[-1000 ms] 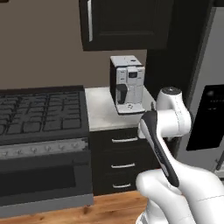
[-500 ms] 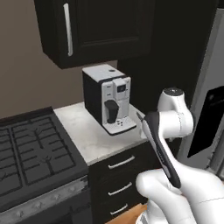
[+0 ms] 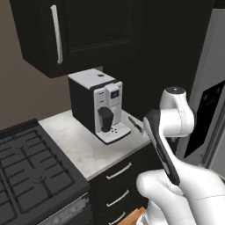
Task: Retrieve the butter from the fridge and place it on a plate on the dining table. Then retrieve the butter knife by the fridge and place it near the plate.
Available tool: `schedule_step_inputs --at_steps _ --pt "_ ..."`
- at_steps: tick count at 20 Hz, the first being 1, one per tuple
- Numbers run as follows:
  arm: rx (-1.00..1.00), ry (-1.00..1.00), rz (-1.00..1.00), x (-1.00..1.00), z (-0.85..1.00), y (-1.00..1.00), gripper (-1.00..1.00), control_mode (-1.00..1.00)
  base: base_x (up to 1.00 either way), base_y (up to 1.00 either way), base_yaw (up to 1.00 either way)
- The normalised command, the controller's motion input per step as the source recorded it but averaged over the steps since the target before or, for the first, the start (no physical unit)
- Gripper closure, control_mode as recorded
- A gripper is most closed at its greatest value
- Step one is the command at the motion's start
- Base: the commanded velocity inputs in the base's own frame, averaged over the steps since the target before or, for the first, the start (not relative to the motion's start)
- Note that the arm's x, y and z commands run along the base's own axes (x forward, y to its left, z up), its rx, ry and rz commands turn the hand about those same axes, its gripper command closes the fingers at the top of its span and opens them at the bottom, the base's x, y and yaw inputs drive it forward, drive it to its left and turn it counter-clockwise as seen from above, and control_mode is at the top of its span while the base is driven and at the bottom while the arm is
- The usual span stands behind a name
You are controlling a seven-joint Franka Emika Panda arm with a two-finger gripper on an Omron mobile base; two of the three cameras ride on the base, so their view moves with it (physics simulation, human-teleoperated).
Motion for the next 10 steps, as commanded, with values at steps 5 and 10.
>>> schedule_step_inputs --at_steps 5,10 --pt "0.00 0.00 0.00 0.00 0.00 0.00 -1.00 1.00 0.46 0.03 -0.14" --pt "0.00 0.00 0.00 0.00 0.00 0.00 -1.00 1.00 0.51 -0.01 -0.01"
